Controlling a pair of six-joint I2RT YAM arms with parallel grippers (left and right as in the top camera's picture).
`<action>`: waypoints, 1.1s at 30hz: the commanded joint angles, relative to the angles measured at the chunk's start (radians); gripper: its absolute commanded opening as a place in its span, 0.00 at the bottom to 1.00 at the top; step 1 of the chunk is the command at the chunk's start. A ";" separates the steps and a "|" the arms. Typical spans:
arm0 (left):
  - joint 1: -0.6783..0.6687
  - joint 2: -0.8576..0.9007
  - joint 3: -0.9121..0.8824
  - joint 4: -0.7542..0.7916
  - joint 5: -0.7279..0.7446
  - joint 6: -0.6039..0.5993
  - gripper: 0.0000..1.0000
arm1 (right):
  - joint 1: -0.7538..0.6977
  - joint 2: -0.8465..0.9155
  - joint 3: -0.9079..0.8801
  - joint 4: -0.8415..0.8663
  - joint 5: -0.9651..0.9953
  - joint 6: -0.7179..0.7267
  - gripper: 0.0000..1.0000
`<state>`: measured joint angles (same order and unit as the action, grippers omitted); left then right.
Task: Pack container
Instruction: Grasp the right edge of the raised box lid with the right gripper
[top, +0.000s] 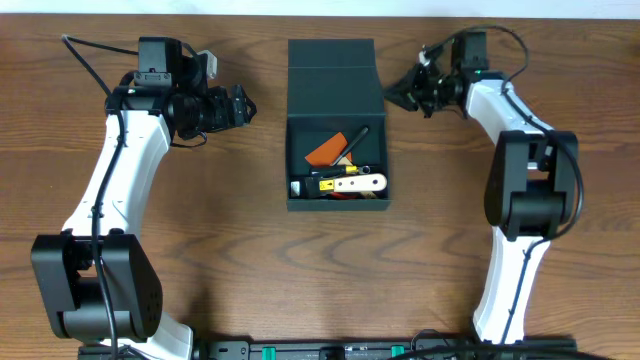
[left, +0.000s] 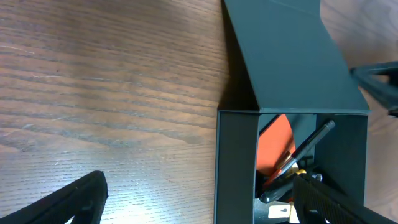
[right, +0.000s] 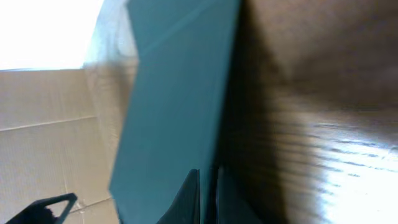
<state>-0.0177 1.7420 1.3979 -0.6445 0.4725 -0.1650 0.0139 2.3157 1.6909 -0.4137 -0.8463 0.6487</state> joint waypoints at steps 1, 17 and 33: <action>0.002 0.005 -0.002 0.004 0.014 -0.013 0.93 | -0.009 0.025 0.001 0.007 -0.041 0.017 0.01; 0.002 0.005 -0.002 0.006 0.014 -0.013 0.93 | -0.058 0.043 0.001 -0.008 0.038 0.047 0.01; 0.002 0.005 -0.002 0.029 0.014 -0.032 0.75 | -0.033 0.043 0.001 -0.014 0.034 0.089 0.01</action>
<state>-0.0177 1.7420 1.3979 -0.6201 0.4728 -0.1841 -0.0460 2.3497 1.6913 -0.4328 -0.8074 0.7132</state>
